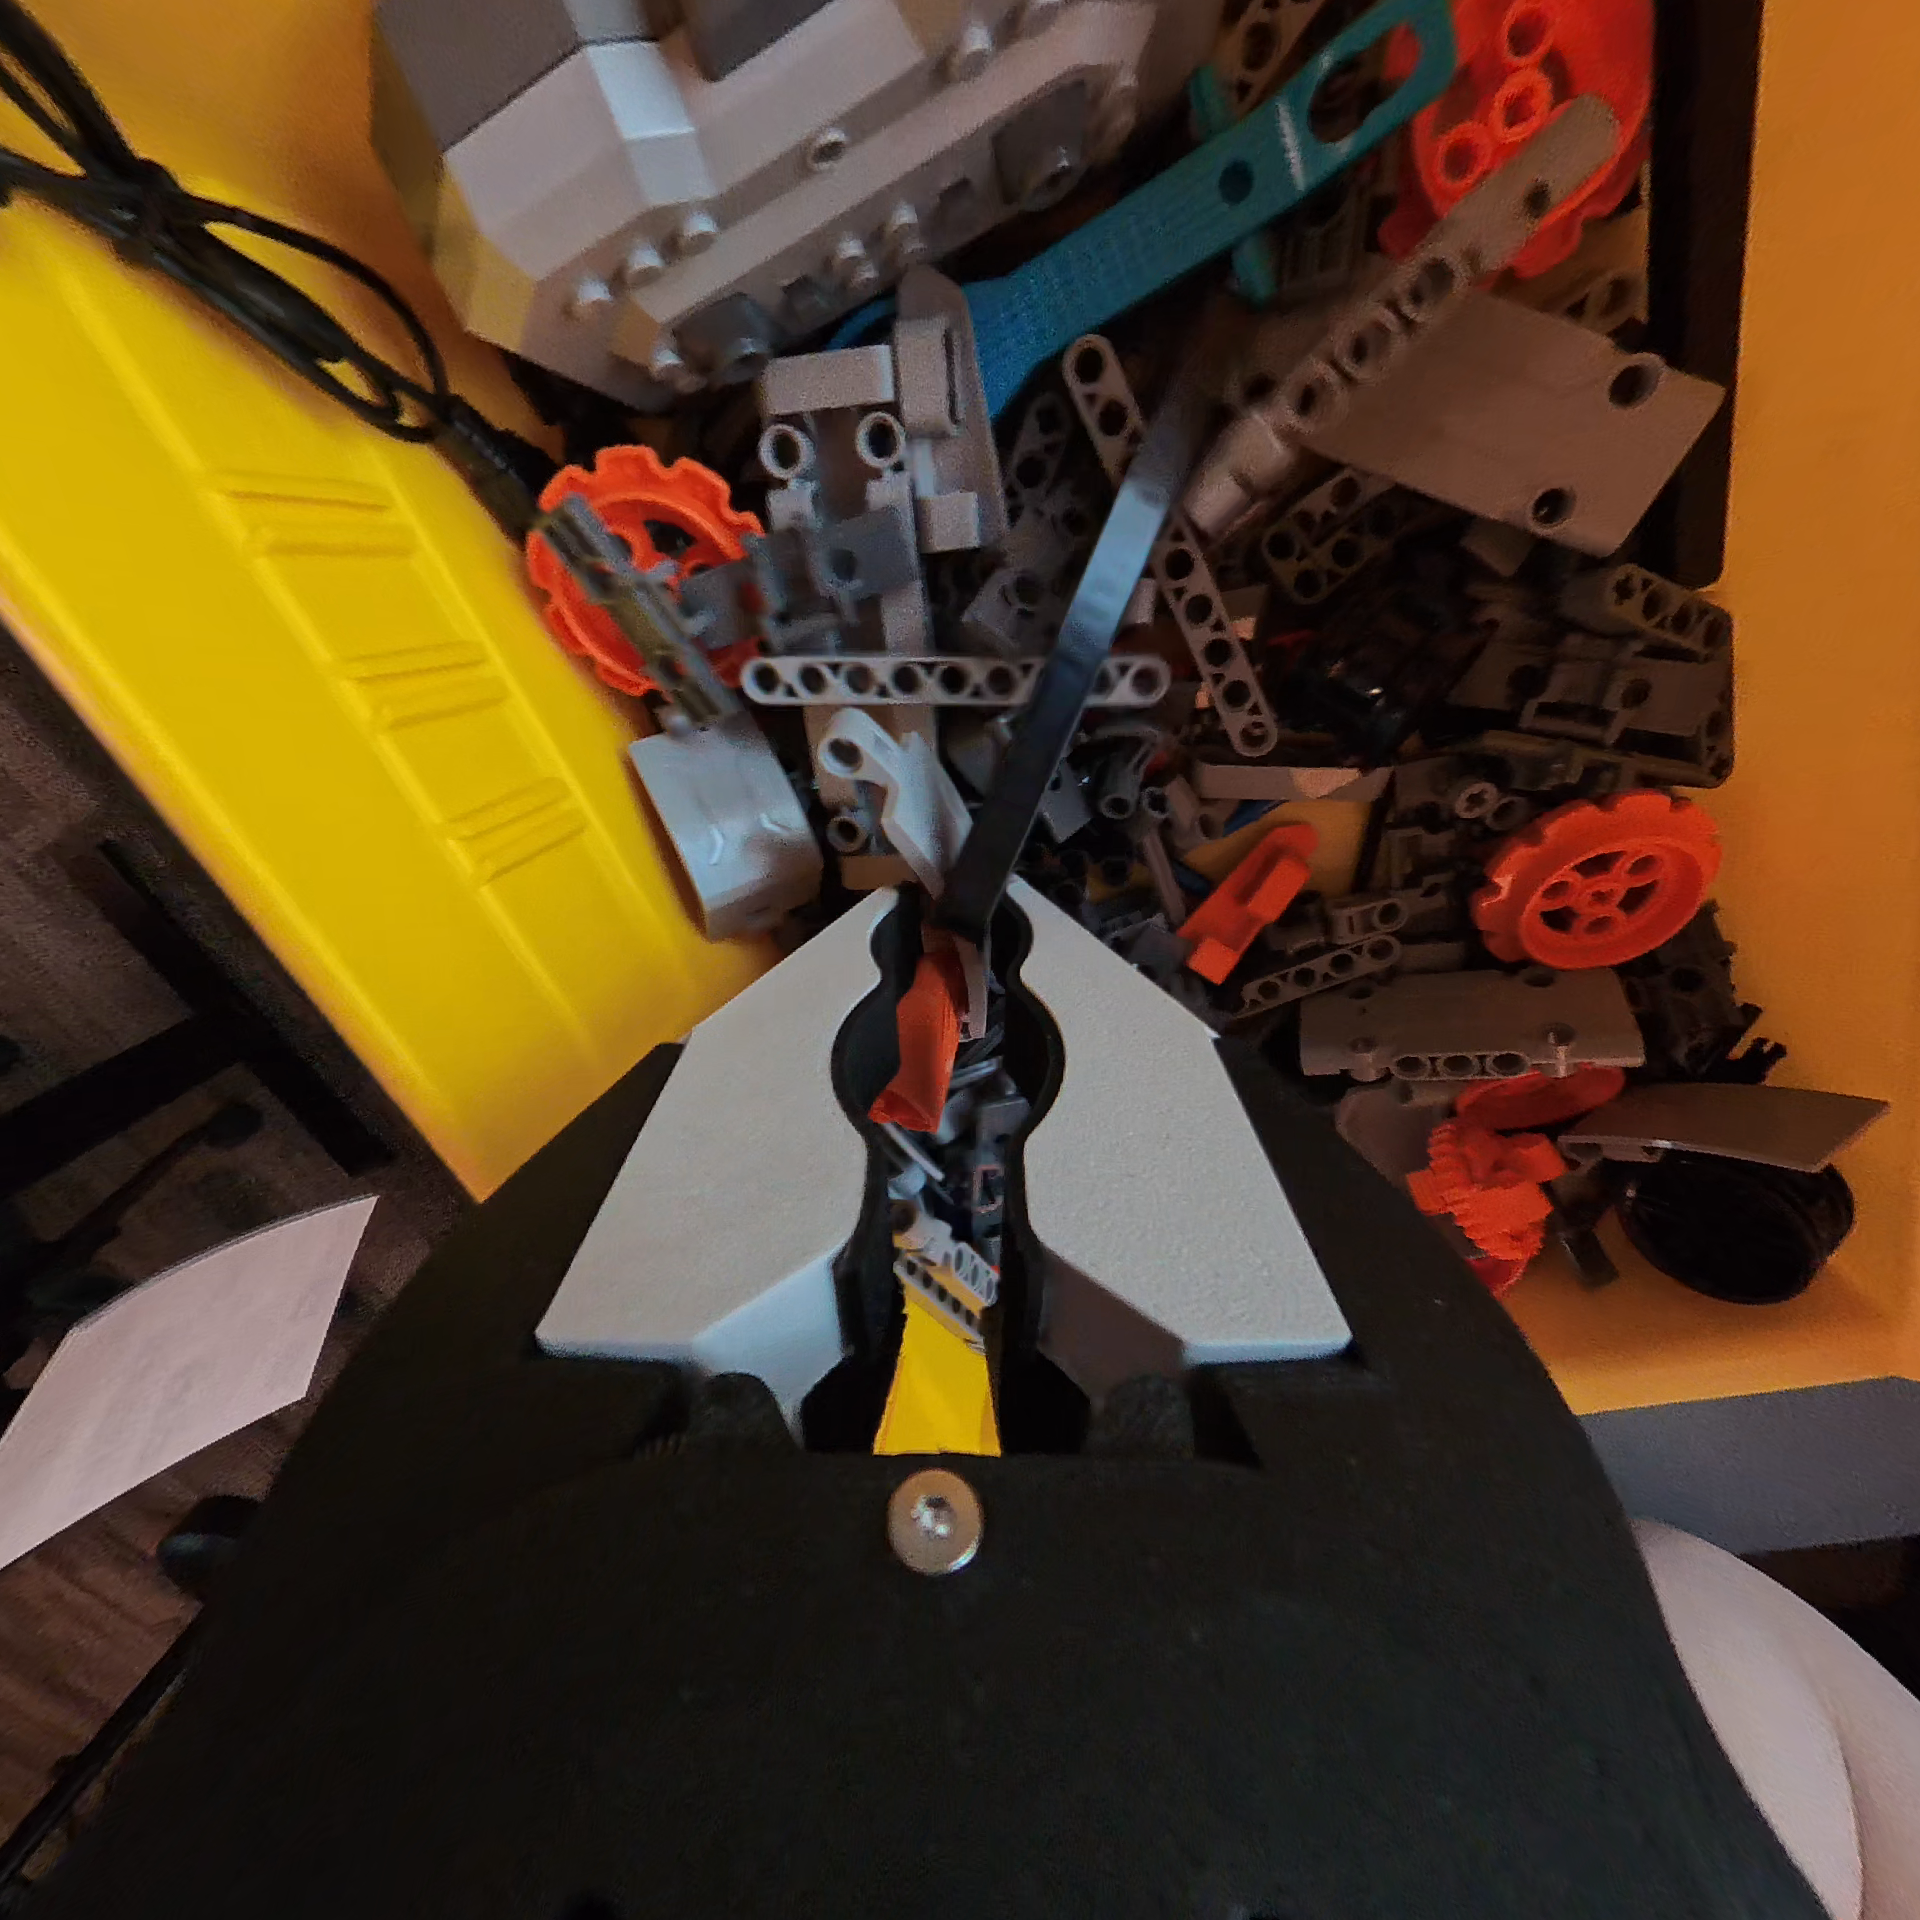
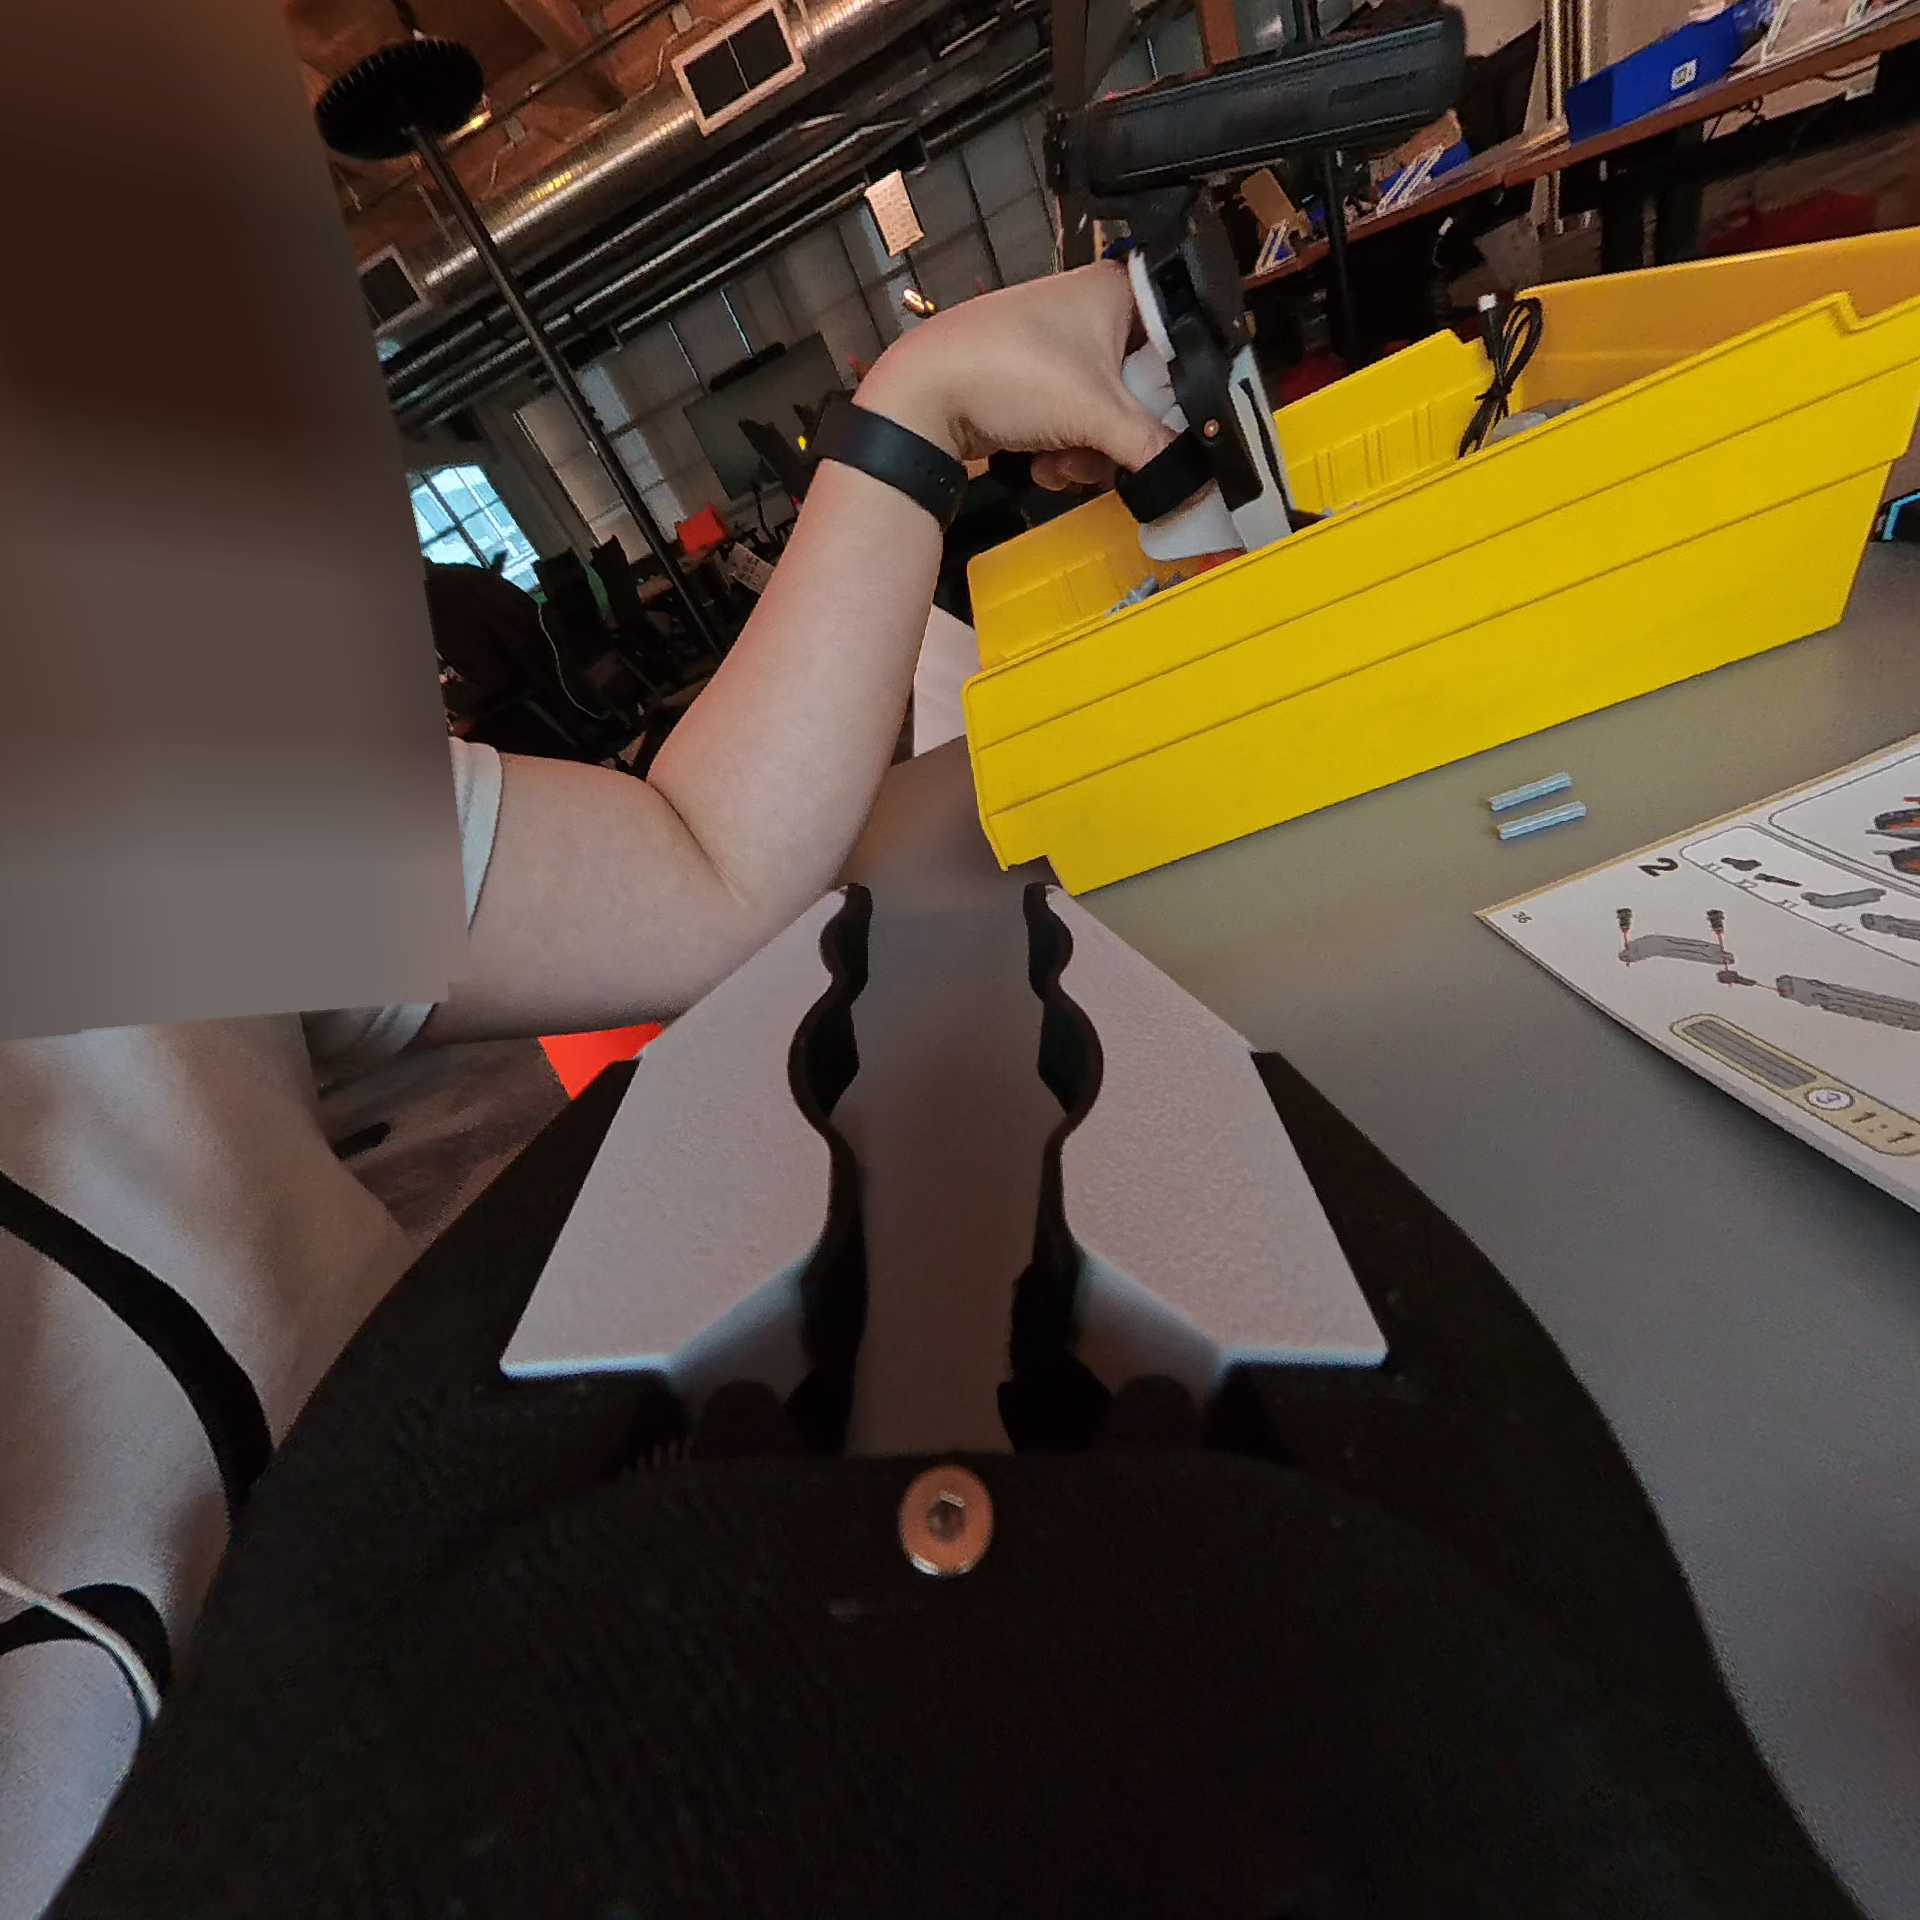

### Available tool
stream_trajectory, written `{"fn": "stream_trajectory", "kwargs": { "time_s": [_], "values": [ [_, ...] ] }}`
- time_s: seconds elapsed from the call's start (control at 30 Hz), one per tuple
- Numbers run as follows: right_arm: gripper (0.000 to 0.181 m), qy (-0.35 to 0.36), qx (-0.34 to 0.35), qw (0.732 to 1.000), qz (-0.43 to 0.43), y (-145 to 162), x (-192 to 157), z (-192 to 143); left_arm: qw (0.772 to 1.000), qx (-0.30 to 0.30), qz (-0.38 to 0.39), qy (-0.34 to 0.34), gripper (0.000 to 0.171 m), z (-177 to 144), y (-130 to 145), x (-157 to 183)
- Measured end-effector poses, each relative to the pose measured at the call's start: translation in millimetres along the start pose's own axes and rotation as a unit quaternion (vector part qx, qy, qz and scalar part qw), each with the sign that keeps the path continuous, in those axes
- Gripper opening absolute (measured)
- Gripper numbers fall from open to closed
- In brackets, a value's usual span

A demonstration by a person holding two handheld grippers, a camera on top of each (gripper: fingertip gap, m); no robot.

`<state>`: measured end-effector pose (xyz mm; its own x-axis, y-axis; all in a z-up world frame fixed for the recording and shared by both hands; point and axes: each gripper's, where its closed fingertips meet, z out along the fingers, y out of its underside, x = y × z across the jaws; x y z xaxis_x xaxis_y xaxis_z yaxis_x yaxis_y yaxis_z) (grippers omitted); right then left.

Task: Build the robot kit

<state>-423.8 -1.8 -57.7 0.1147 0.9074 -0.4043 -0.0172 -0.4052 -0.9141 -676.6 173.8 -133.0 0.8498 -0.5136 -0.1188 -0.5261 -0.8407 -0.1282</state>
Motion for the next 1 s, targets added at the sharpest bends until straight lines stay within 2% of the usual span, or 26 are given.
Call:
{"fn": "stream_trajectory", "kwargs": {
  "time_s": [0.13,0.3,0.43,0.53,0.67,0.73,0.83,0.9,0.97,1.0],
  "values": [
    [0.029,-0.003,0.013,1.0,0.021,-4,3,-3,0.998,0.056,-0.018,0.016,0.012,-11,-14,-2],
    [0.028,-0.003,0.007,1.0,0.012,-3,2,-2,0.982,0.147,-0.054,0.104,0.012,-38,-41,19],
    [0.028,-0.004,-0.005,1.0,-0.001,2,-1,1,0.973,0.202,-0.034,0.106,0.012,-50,-63,26],
    [0.028,-0.003,-0.011,1.0,-0.008,4,-1,2,0.975,0.203,-0.001,0.084,0.015,-45,-72,32],
    [0.028,-0.003,-0.01,1.0,-0.005,3,-1,1,0.969,0.206,0.024,0.137,0.033,-45,-81,58],
    [0.028,-0.004,-0.01,1.0,-0.003,3,-1,1,0.976,0.187,0.021,0.112,0.033,-39,-76,51],
    [0.028,-0.006,-0.012,1.0,-0.002,4,-2,1,0.987,0.134,0.037,0.085,0.019,-27,-56,44],
    [0.028,-0.008,-0.014,1.0,-0.001,5,-3,2,0.993,0.103,0.044,0.048,0.028,-14,-47,31],
    [0.028,-0.009,-0.015,1.0,-0.001,6,-3,2,0.992,0.098,0.05,0.057,0.034,-2,-50,32],
    [0.028,-0.01,-0.016,1.0,-0.001,6,-3,3,0.991,0.104,0.049,0.069,0.031,3,-53,33]
  ]
}}
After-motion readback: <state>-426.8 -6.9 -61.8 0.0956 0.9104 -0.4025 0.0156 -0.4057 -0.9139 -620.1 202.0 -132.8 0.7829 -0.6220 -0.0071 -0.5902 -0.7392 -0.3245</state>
